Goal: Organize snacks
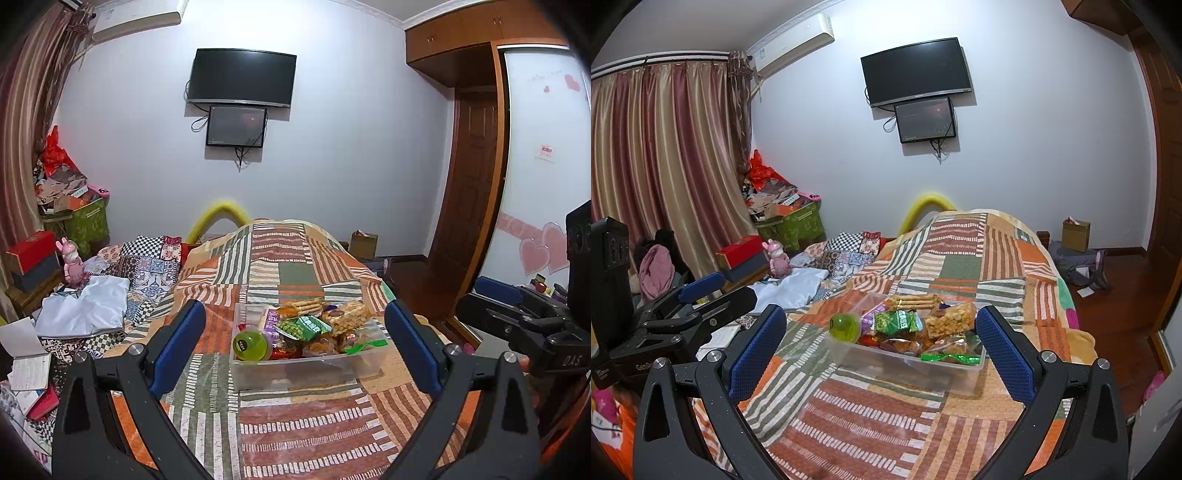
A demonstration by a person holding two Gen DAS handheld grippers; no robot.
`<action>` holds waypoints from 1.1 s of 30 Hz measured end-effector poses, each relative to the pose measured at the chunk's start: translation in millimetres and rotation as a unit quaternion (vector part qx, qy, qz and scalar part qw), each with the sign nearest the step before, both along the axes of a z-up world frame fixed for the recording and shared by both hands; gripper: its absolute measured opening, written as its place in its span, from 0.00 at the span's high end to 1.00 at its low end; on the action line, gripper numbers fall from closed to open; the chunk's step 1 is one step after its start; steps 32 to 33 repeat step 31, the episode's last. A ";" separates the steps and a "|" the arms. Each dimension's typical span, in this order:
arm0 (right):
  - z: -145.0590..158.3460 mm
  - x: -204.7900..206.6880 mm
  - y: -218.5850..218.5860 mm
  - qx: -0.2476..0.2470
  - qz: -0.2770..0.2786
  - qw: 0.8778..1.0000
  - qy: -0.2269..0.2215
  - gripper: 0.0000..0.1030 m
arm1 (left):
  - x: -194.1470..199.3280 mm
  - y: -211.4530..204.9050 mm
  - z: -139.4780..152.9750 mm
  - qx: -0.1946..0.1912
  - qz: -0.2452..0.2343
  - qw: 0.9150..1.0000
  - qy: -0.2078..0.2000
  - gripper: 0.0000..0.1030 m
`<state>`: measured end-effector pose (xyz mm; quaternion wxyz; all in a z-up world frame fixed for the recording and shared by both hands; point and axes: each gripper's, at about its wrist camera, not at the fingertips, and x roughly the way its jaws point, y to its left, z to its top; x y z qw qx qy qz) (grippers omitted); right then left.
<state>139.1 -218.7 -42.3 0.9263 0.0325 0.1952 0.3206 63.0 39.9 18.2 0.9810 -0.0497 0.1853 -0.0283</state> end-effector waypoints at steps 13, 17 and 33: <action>0.2 -0.4 1.0 -0.001 0.001 1.000 -0.001 0.00 | -1.0 0.0 1.6 -0.002 -0.007 1.000 -0.005 0.04; -0.1 -0.3 1.3 -0.001 0.001 1.000 0.000 0.00 | -1.0 -0.6 2.1 0.000 -0.008 1.000 -0.004 0.04; -2.9 0.1 2.3 -0.003 -0.001 1.000 0.007 0.00 | -2.0 -4.4 0.3 0.006 -0.007 1.000 -0.002 0.04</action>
